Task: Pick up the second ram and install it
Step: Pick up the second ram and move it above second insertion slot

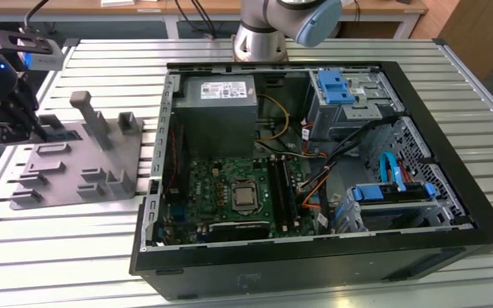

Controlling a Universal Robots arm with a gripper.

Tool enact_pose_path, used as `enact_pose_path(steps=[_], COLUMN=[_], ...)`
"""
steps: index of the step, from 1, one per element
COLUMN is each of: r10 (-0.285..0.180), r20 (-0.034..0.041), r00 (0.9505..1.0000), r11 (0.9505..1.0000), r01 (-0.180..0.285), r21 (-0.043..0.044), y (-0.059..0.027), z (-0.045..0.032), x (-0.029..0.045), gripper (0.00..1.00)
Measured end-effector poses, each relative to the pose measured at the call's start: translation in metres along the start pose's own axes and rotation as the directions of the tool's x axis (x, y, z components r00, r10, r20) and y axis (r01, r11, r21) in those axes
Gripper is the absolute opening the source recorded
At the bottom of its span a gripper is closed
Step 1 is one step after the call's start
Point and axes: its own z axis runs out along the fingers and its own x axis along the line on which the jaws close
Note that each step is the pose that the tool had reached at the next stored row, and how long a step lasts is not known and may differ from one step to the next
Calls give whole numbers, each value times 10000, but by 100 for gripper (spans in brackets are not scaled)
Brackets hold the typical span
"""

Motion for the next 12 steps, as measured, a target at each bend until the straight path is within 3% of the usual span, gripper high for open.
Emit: enact_pose_path(steps=[12], r10=[-6], r20=[143], r00=[9999], r11=[10000], r01=[6], r21=[7], y=[5], z=[-141], x=[-18], gripper=[14])
